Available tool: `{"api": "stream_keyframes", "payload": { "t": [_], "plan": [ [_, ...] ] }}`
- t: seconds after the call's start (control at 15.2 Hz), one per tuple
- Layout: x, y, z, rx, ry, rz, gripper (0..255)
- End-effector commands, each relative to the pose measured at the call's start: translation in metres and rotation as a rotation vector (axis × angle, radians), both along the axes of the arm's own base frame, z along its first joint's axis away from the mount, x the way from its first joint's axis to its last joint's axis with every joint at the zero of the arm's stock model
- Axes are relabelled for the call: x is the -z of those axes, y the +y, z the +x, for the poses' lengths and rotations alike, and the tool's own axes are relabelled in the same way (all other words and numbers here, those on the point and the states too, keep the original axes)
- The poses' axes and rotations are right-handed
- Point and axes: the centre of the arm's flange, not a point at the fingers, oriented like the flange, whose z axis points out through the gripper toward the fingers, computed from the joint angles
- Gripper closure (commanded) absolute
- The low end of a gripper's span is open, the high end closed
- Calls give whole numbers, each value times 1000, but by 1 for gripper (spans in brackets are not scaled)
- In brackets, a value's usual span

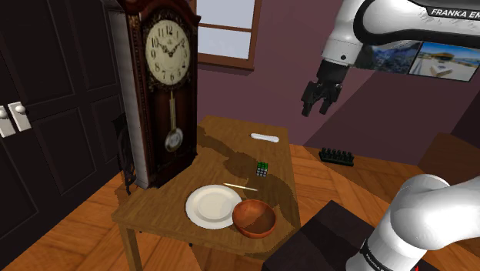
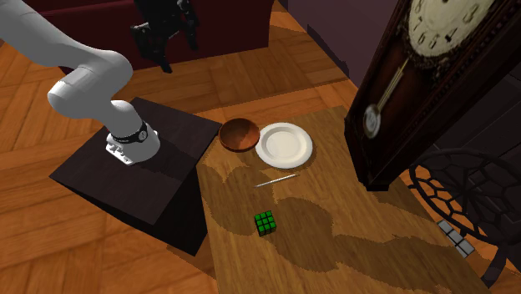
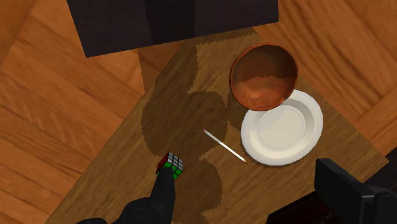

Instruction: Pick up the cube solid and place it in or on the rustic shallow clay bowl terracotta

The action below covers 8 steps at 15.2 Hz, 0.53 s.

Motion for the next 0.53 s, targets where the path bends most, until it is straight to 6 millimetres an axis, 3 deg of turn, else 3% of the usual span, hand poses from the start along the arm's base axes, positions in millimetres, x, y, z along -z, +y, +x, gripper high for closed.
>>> {"api": "stream_keyframes", "payload": {
  "t": [0.0,0.46],
  "plan": [
    [0,0,0,0,0,0,0],
    [71,-14,59,88,19,-1,0]
  ]
}}
